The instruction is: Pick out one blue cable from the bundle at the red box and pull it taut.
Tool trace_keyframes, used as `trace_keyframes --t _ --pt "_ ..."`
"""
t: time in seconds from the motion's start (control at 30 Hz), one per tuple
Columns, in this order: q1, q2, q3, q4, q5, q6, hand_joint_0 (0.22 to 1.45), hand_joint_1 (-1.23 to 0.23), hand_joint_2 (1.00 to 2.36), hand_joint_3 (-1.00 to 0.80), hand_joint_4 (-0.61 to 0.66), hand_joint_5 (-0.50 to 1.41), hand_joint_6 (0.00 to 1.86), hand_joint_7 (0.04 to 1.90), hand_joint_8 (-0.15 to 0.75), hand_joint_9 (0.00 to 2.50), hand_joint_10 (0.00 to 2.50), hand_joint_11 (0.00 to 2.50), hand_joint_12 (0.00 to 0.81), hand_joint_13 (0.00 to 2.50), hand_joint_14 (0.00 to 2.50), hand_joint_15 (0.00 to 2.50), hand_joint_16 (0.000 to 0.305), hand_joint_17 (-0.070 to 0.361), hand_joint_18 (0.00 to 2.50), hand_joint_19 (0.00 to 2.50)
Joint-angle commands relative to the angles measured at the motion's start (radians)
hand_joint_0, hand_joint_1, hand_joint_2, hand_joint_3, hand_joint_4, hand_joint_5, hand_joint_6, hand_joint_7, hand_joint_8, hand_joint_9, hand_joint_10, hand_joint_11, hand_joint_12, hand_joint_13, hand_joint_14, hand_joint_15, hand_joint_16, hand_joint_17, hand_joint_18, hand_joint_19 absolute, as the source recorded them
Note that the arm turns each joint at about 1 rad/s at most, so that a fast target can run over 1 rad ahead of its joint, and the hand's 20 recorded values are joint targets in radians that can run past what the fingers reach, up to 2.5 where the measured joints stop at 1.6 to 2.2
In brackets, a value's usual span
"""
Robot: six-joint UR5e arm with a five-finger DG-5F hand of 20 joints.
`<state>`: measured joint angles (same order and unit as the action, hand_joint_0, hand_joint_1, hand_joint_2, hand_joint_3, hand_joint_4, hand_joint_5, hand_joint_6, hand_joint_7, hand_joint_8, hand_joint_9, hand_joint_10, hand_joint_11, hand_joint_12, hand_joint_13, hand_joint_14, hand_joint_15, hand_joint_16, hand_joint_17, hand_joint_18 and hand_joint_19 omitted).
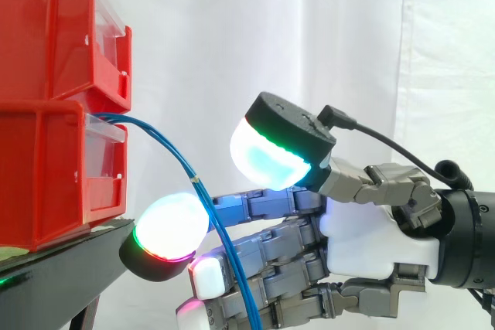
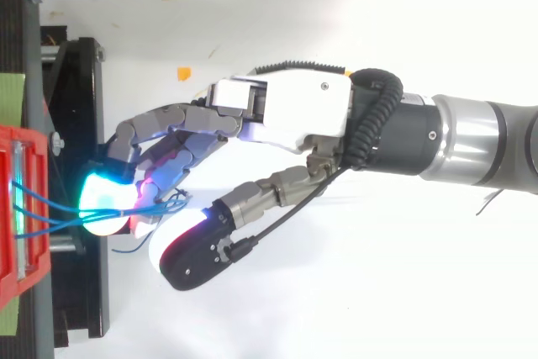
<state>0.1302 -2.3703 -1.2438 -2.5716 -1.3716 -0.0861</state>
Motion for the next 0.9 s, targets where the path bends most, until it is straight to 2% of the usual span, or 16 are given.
trace_keyframes --t 0.0,0.1,0.43,0.87 --pt "-0.006 -0.001 0.0 -0.001 -0.003 0.0 0.61 -0.7 1.01 -0.38 0.11 -0.13 0.5 1.0 0.23 0.88 0.02 0.58 0.281 0.71 0.02 0.4 0.038 0.085 0.39 0.46" --pt "-0.009 0.0 0.0 0.004 -0.015 0.0 0.62 -0.7 1.01 -0.37 0.11 -0.12 0.5 1.02 0.23 0.88 0.02 0.59 0.281 0.72 0.02 0.41 0.038 0.085 0.4 0.46" --pt "-0.015 -0.001 0.0 0.004 -0.021 0.002 0.64 -0.68 1.01 -0.34 0.08 -0.11 0.5 1.08 0.233 0.9 0.02 0.6 0.281 0.74 0.02 0.42 0.038 0.086 0.42 0.47" --pt "-0.015 0.0 0.0 0.007 -0.032 0.011 0.65 -0.68 1.01 -0.32 0.05 -0.1 0.5 1.17 0.233 0.92 0.02 0.62 0.285 0.77 0.02 0.45 0.039 0.087 0.45 0.49"
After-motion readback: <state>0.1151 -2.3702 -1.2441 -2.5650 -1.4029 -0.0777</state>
